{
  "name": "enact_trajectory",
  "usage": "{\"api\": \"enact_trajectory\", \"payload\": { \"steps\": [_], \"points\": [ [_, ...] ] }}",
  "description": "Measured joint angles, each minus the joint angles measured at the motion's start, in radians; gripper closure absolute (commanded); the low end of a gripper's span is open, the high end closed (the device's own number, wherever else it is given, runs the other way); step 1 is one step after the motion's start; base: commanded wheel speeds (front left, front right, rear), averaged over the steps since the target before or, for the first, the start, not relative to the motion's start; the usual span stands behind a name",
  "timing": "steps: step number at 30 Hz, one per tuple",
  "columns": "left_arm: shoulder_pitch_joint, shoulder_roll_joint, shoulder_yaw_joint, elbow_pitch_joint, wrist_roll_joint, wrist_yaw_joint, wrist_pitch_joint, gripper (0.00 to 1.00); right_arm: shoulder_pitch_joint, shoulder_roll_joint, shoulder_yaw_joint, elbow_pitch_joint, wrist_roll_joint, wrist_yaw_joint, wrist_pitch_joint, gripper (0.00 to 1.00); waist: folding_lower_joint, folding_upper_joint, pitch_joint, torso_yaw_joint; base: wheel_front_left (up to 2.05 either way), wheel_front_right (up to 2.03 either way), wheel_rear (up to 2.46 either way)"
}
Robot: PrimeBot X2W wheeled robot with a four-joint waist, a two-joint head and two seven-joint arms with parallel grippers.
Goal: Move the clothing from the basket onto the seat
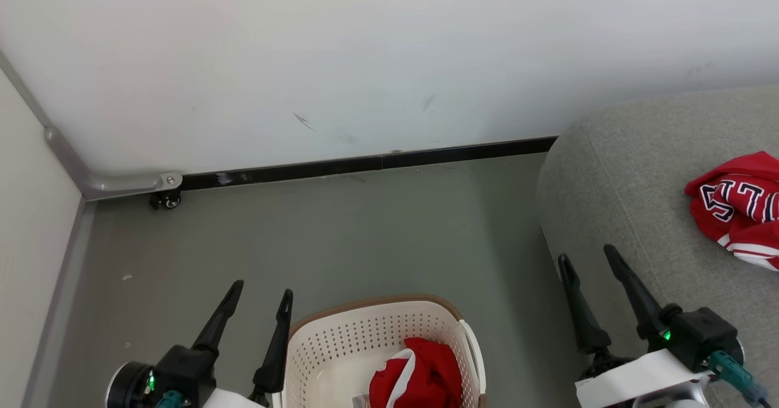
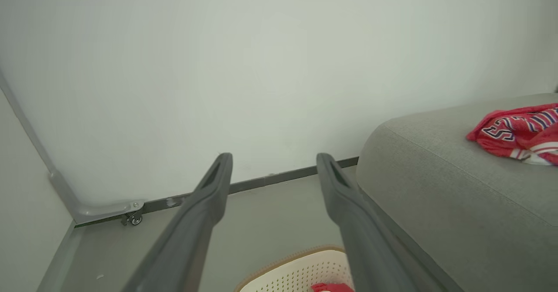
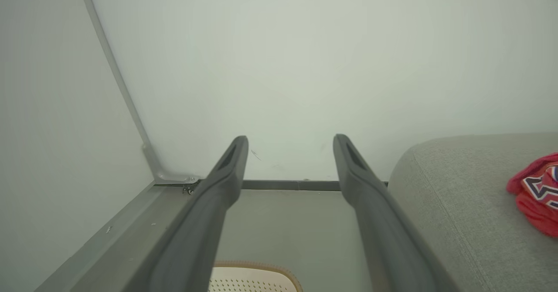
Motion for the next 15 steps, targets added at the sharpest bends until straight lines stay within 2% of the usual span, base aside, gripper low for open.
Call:
{"api": "enact_trajectory", "payload": {
  "steps": [15],
  "points": [
    [-0.134,-0.006,-0.063,0.041,0.032,-0.055,0.037,0.00,0.023,0.003,-0.063,-0.060,-0.022,0.000,0.001,0.00,0.0000,0.0000,0.058,-0.023,0.00,0.00,0.00]
  ]
}}
